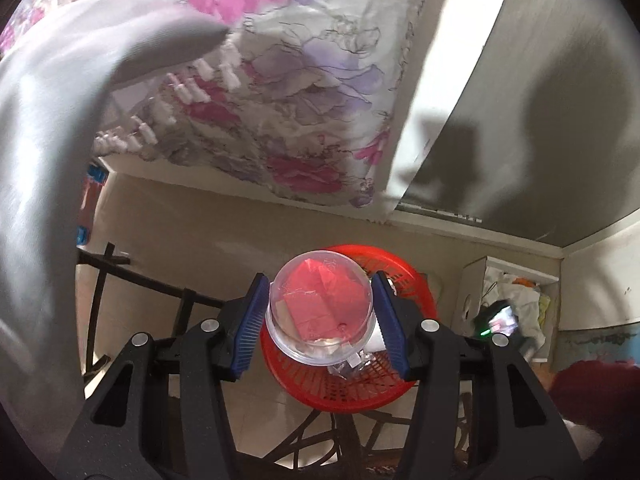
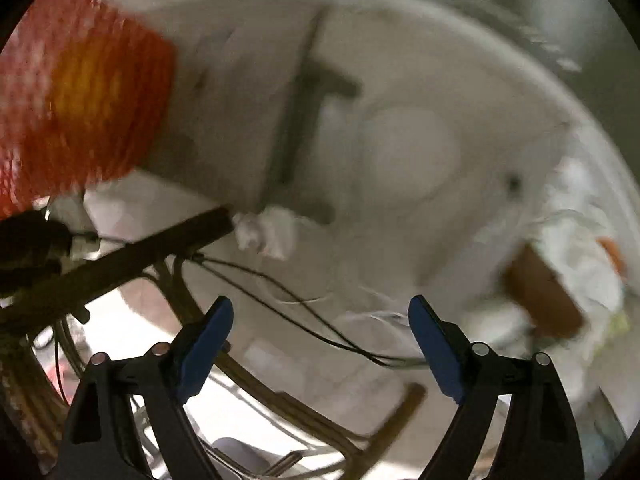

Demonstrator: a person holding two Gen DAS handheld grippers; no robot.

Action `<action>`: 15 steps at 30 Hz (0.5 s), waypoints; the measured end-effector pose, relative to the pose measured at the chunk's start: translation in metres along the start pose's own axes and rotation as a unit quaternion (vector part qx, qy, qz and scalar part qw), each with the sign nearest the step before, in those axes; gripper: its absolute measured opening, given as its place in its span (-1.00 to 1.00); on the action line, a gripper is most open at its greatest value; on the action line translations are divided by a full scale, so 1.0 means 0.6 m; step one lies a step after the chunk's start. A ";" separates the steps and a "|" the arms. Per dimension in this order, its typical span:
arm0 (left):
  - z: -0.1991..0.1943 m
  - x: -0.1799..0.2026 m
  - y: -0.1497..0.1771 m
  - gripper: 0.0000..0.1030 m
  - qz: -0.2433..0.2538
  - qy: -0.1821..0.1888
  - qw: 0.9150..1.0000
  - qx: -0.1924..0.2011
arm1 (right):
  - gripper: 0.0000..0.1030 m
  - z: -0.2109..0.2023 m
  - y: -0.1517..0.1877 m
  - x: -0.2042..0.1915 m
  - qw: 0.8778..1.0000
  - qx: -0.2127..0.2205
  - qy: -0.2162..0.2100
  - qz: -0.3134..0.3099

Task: Collect trash
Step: 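Lower the right tool to the white paper cup on the floor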

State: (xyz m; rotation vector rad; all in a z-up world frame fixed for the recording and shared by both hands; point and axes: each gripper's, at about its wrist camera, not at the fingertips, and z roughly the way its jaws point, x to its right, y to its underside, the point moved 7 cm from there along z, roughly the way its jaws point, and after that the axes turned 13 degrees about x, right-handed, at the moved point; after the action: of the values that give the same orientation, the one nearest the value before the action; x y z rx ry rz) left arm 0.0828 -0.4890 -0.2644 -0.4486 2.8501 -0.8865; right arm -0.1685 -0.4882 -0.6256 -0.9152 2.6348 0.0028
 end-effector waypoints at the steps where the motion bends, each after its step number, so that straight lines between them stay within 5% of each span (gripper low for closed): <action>1: 0.003 0.002 -0.001 0.02 0.003 -0.002 1.000 -0.002 | 0.69 0.022 0.001 -0.019 1.000 0.006 -0.010 -0.013; 7: 0.021 0.004 0.002 0.02 0.018 -0.016 1.000 -0.015 | 0.68 0.110 0.021 -0.113 0.989 0.039 -0.018 -0.142; 11: 0.040 0.006 0.011 0.02 0.016 -0.019 0.999 -0.030 | 0.62 0.164 0.033 -0.143 0.990 0.035 -0.031 -0.137; 15: 0.055 0.003 0.018 0.02 0.019 -0.024 0.999 -0.045 | 0.62 0.205 0.000 -0.152 0.989 0.075 -0.001 -0.127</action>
State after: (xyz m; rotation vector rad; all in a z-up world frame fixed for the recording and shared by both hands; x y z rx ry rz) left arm 0.0854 -0.4987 -0.2977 -0.4191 2.8532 -0.7346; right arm -0.0619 -0.4191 -0.7111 -1.1885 2.4576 -0.2524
